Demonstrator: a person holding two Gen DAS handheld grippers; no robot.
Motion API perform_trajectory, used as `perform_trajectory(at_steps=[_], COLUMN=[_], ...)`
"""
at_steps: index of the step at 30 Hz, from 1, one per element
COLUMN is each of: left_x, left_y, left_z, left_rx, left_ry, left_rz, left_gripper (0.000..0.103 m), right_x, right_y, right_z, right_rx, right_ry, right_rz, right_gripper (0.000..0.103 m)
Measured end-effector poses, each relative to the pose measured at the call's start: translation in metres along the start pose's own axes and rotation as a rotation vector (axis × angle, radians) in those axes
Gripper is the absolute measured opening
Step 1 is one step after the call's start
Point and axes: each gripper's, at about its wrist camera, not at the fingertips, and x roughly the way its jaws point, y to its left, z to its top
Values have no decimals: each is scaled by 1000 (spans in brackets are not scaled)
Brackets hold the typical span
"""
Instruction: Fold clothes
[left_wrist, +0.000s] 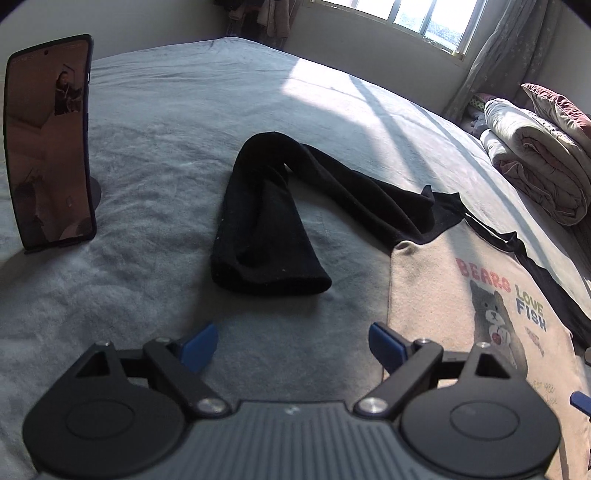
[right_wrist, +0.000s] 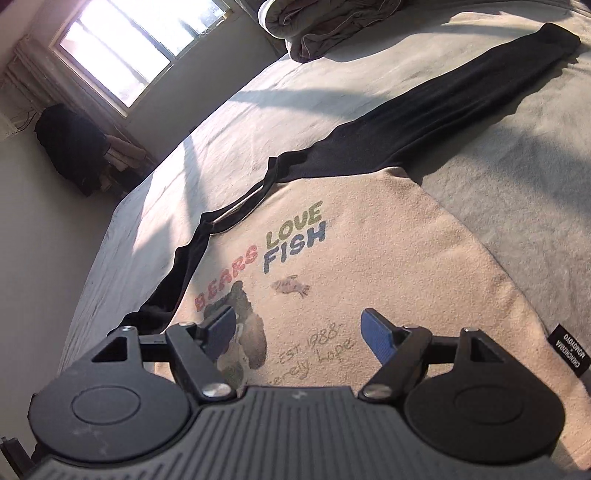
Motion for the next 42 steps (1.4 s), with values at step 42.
perform_trajectory(at_steps=[42], left_x=[11], left_y=[-27], left_z=[-2], left_rx=[80], left_ry=[-18], left_rz=[32], left_gripper=[90], right_x=[22], right_y=[34], right_z=[-79], right_rx=[-700], right_ry=[106], right_rz=[-124], right_gripper=[103])
